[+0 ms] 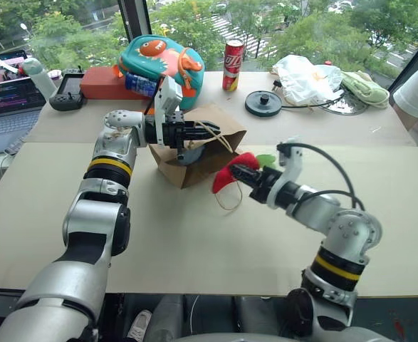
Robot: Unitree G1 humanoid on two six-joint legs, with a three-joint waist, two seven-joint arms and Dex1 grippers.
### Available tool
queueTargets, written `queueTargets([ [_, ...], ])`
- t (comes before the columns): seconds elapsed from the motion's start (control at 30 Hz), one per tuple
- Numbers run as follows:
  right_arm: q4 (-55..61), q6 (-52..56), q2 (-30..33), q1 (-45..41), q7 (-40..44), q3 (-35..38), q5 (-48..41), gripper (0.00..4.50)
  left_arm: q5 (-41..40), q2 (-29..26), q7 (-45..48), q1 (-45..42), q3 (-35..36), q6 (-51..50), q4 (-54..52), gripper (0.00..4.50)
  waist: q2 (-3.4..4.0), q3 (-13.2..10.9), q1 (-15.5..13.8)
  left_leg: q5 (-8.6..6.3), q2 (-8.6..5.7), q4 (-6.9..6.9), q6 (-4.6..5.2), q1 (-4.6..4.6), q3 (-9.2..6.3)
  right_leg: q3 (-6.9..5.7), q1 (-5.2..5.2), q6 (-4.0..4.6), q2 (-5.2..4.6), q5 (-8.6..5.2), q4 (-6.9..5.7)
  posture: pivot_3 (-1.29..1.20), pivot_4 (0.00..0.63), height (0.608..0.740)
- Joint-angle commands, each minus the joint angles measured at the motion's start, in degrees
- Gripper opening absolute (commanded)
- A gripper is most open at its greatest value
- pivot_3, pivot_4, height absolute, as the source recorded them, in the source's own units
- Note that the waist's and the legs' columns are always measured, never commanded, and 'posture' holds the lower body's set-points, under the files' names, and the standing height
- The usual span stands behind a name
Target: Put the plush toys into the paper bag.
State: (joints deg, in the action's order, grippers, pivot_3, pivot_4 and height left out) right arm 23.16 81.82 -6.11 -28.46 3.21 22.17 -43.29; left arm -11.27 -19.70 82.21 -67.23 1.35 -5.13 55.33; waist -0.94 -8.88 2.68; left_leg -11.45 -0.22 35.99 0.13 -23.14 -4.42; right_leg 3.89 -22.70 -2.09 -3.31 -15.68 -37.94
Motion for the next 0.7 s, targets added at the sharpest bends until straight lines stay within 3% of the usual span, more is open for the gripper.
queueTargets([
  [0.03,-2.2,-4.9,-5.1,-1.8,-3.2,-2.4,1.6,1.44,-0.8,-0.2,0.2,-2.0,0.5,0.3,-0.9,0.51,0.00,0.0,0.0,0.01,0.01,0.01,-0.01,0.02,0.01,0.00,0.00,0.00,0.00,0.00,-0.01,0.00,0.150,0.740],
  [0.37,-26.7,-27.5,-10.2,-15.0,-6.2,-5.8,2.8,1.44,-0.4,-0.8,0.9,-2.5,0.1,0.4,-0.9,0.51,0.00,0.0,1.1,0.03,0.04,-0.07,-0.05,-0.01,0.05,0.00,-0.26,0.00,0.02,0.00,-0.06,0.00,0.150,0.740],
  [0.7,-26.9,-28.1,-9.2,-14.6,-6.6,-10.3,-6.7,1.44,-0.3,-1.1,1.0,-2.7,0.0,0.6,-1.1,0.51,0.00,0.0,1.4,0.03,0.05,-0.13,-0.05,-0.13,0.03,0.00,-0.36,0.02,0.02,0.01,-0.15,0.00,0.150,0.740],
])
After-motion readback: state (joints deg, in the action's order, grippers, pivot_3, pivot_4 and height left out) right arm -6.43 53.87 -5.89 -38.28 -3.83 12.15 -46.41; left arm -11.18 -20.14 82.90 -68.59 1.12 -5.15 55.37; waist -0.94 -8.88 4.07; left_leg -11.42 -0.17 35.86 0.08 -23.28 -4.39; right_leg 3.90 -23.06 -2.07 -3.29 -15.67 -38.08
